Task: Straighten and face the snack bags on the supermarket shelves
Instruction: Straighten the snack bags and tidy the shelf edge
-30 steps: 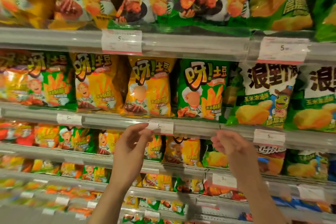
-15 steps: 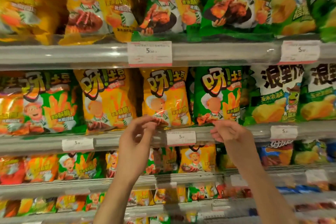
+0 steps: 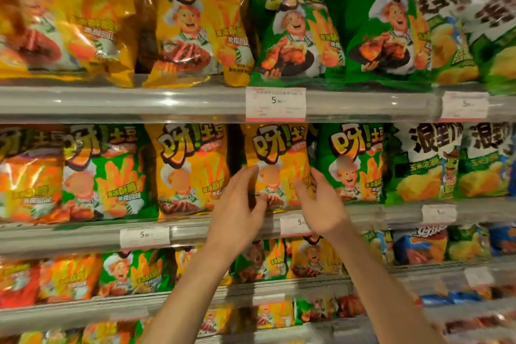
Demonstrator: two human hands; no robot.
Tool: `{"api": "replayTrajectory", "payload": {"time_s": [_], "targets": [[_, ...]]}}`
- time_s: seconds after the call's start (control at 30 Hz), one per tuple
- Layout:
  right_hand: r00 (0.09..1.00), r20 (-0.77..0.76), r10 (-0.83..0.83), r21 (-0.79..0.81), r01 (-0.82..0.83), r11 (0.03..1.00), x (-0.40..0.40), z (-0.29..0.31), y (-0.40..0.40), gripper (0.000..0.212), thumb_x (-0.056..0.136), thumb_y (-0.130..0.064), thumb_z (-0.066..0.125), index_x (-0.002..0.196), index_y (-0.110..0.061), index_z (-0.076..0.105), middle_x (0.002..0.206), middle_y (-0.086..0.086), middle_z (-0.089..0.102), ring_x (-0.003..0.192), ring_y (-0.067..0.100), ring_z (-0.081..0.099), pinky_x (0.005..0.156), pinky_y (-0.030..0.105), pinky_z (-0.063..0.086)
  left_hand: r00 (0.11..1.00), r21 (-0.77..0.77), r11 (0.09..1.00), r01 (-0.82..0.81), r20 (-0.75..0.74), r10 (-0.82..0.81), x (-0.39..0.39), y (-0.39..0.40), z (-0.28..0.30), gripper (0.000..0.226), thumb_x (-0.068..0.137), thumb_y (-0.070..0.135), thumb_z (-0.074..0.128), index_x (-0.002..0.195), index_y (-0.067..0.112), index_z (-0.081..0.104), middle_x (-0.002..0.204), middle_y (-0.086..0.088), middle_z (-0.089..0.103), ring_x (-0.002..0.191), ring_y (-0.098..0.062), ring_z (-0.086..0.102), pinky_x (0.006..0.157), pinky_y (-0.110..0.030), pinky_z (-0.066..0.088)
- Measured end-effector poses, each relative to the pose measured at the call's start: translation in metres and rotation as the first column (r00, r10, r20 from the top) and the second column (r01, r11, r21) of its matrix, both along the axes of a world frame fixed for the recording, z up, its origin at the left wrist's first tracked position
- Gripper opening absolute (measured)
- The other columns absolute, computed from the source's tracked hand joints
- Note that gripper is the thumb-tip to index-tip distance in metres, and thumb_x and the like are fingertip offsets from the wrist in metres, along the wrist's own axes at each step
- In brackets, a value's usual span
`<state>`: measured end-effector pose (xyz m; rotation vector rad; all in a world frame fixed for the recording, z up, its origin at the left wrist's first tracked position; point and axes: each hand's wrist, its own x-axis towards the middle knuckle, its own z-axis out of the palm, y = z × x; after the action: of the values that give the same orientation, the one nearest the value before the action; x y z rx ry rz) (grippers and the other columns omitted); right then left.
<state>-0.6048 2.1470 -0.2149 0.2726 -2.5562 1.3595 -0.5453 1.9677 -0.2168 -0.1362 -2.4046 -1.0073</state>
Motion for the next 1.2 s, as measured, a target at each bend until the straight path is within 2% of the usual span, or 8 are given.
{"api": "replayTrajectory", "payload": {"time_s": [0.23,0.37,0.47,0.57,0.67,0.93,1.1,1.2], "targets": [[0.997,-0.065,0.047,-0.136,-0.056,0.989,-0.004,0.008,0.006,0.045,0.099,-0.05,0.059,0.141,-0.036,0.05,0.111,-0.035,0.059,0.101,-0.016,0.06,0.097,0.026,0.051,0.999,0.18,0.983,0.027,-0.041,-0.02,0.004,0.0,0.011,0.052,0.1,0.032,0.064,0.15,0.034,0.047,0.152,0.017,0.05,0.141,-0.001,0.044,0.117,-0.032,0.04],[0.995,-0.073,0.069,-0.158,-0.079,0.984,-0.004,0.022,0.009,0.058,0.097,-0.057,0.058,0.147,-0.028,0.048,0.132,-0.014,0.061,0.126,0.009,0.058,0.107,0.037,0.05,1.0,0.251,0.968,-0.006,-0.028,0.013,0.009,-0.007,0.021,0.047,0.1,0.034,0.064,0.146,0.034,0.053,0.132,0.008,0.067,0.122,-0.01,0.062,0.104,-0.04,0.052],[0.993,-0.014,0.118,-0.196,-0.119,0.973,0.002,0.026,0.011,0.061,0.095,-0.06,0.058,0.147,-0.03,0.049,0.13,-0.015,0.057,0.123,0.008,0.059,0.104,0.031,0.048,1.0,0.321,0.947,-0.009,-0.014,0.014,0.015,-0.011,0.022,0.042,0.099,0.035,0.066,0.14,0.033,0.057,0.118,0.008,0.072,0.105,-0.008,0.068,0.093,-0.042,0.057],[0.988,0.031,0.152,-0.25,-0.14,0.958,0.011,0.025,0.012,0.021,0.095,-0.06,0.057,0.113,-0.049,0.06,0.111,-0.029,0.06,0.099,-0.02,0.059,0.08,0.002,0.044,1.0,0.36,0.933,0.01,-0.026,-0.001,0.021,-0.014,0.017,0.036,0.097,0.036,0.067,0.133,0.034,0.06,0.117,0.014,0.069,0.1,-0.003,0.065,0.088,-0.036,0.058],[0.985,0.066,0.162,-0.288,-0.137,0.948,0.02,0.023,0.012,0.011,0.093,-0.057,0.062,0.09,-0.049,0.055,0.098,-0.03,0.062,0.084,-0.028,0.056,0.067,0.004,0.044,0.999,0.385,0.922,0.037,-0.022,-0.031,0.027,-0.019,0.009,0.033,0.097,0.037,0.067,0.13,0.036,0.062,0.116,0.014,0.067,0.099,-0.005,0.064,0.086,-0.031,0.055],[0.977,0.127,0.171,-0.505,-0.085,0.859,0.062,-0.004,0.016,0.041,0.074,-0.049,0.08,0.11,-0.043,0.062,0.106,-0.02,0.076,0.095,-0.005,0.071,0.069,0.009,0.053,0.975,0.463,0.872,0.159,0.065,-0.213,0.032,-0.03,-0.007,0.056,0.09,0.056,0.069,0.141,0.038,0.053,0.125,0.02,0.061,0.106,0.014,0.058,0.08,-0.002,0.044],[0.987,0.075,0.14,-0.399,-0.099,0.912,0.1,-0.014,0.008,0.056,0.075,-0.062,0.079,0.127,-0.05,0.061,0.105,-0.014,0.078,0.081,0.007,0.073,0.068,0.022,0.058,0.919,0.507,0.814,0.283,0.098,-0.381,0.039,-0.04,-0.016,0.078,0.072,0.075,0.071,0.141,0.05,0.045,0.135,0.032,0.056,0.123,0.012,0.054,0.102,-0.024,0.048],[0.992,0.037,0.123,-0.358,-0.102,0.928,0.112,-0.019,0.006,0.044,0.087,-0.043,0.074,0.13,-0.034,0.066,0.104,-0.01,0.078,0.08,0.006,0.072,0.068,0.016,0.053,0.91,0.518,0.803,0.294,0.107,-0.402,0.046,-0.046,-0.019,0.082,0.076,0.069,0.075,0.146,0.043,0.044,0.146,0.02,0.054,0.134,0.003,0.049,0.114,-0.036,0.044]]}}
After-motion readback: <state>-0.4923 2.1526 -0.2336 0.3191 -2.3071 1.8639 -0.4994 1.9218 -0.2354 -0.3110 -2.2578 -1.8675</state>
